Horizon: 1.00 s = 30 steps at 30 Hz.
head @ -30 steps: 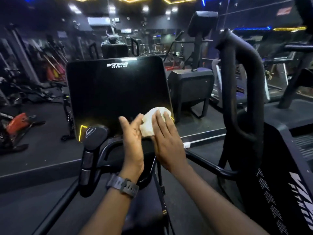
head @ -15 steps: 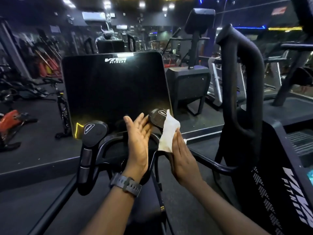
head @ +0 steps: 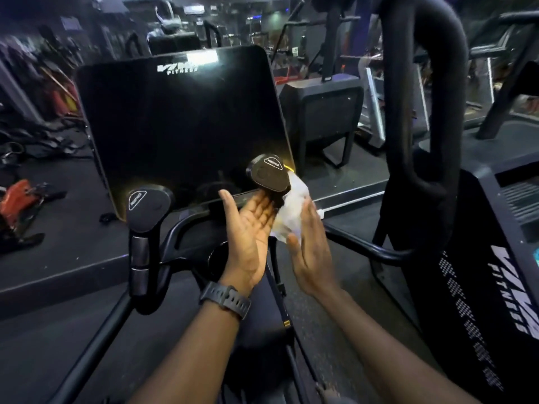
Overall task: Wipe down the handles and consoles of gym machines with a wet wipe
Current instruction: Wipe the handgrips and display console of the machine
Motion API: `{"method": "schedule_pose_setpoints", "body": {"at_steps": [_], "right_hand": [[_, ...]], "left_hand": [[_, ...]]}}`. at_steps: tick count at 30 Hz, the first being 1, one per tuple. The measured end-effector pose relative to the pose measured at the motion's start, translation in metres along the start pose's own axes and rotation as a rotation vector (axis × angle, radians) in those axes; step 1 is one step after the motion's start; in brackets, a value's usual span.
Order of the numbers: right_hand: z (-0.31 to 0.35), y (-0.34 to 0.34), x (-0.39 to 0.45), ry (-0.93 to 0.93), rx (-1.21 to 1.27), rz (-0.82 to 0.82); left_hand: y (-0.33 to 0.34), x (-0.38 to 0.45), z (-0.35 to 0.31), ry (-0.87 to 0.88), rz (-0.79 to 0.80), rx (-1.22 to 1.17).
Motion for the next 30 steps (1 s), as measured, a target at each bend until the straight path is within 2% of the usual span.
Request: {"method": "schedule_pose_setpoints", "body": {"at_steps": [3,5,8,10,13,15,18,20,22,25,28,30], "right_hand": [[0.023,-0.007,0.014,-0.07,0.022,0.017],[-0.004,-0.007,-0.007,-0.088,-0.002,0.063],[-0.041,-0.008,-0.038,0.058,0.072,0.087],[-0.028,-0.004,-0.023,0.179,0.124,0.039],[-0.006,0.002,0.008,0.159,0.147,0.024],[-0.022,0.006,0.008,0.193,0.167,0.012],[-0.054,0.015,-0.005,0.35,0.196,-0.003],[-0.058,0.02,0.004,0.451,0.309,-0.005],[-0.049,0.019,0.016,0.446,0.386,-0.039],[-0.051,0.022,0.011,0.381,0.329,-0.109],[-0.073,0.039,0.001,0.486,0.442,-0.07],[-0.081,0.051,0.005,0.634,0.555,0.036]], "left_hand": [[-0.002,0.0,0.006,-0.026,0.031,-0.014],[-0.005,0.002,0.008,-0.039,0.024,-0.023],[-0.01,0.003,0.012,-0.053,0.016,-0.01],[-0.012,0.002,0.015,-0.054,0.015,0.016],[-0.011,0.0,0.018,-0.044,0.023,0.017],[-0.012,0.0,0.017,-0.045,0.029,0.009],[-0.013,0.001,0.018,-0.037,0.026,0.031],[-0.013,0.0,0.019,-0.037,0.03,0.046],[-0.014,0.001,0.022,-0.037,0.027,0.046],[-0.012,0.0,0.023,-0.039,0.043,0.043],[-0.013,0.0,0.027,-0.037,0.063,0.073],[-0.015,0.0,0.03,-0.053,0.085,0.089]]}}
Point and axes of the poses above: each hand's wrist, its own x-axis towards the middle knuckle, its own y-axis out of the palm, z = x × y, the point moved 2 cm from there along x, towards the middle knuckle, and after that the axes turned 15 degrees about y, right-handed, at the moved point
